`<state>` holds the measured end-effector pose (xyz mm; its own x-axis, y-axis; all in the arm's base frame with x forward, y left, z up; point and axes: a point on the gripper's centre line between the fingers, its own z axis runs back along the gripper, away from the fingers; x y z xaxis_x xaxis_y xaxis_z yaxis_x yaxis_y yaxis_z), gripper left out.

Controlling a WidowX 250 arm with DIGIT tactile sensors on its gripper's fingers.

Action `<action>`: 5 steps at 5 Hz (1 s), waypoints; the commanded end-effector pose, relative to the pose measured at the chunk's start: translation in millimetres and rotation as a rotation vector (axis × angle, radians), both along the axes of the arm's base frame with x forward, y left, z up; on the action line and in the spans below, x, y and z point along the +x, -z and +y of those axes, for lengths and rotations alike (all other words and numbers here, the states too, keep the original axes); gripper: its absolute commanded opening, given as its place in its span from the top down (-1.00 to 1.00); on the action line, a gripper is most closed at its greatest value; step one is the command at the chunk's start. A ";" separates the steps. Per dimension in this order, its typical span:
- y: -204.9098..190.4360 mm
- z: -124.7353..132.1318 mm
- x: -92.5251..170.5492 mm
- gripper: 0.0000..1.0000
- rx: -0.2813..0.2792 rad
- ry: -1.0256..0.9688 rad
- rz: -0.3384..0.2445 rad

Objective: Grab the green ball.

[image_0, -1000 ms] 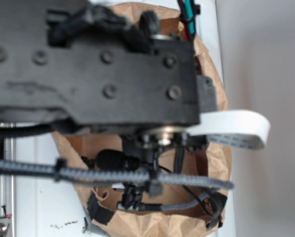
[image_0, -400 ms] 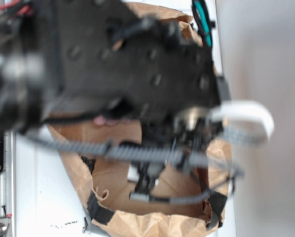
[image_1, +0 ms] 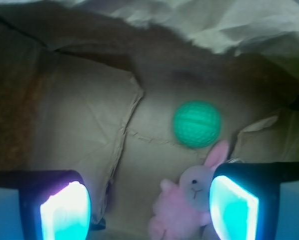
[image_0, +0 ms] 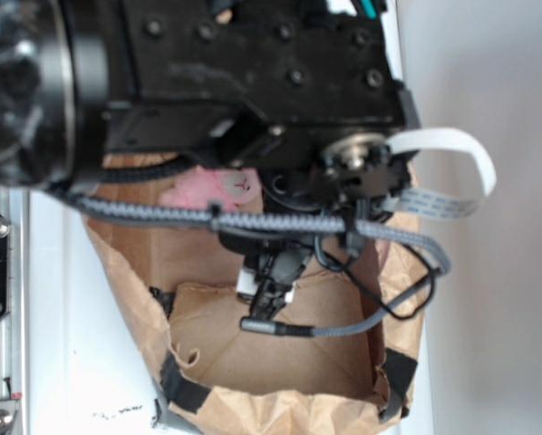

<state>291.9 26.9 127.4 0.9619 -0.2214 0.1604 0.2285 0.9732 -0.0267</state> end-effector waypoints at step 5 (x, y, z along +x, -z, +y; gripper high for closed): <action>5.1 3.4 9.6 -1.00 0.025 0.026 -0.067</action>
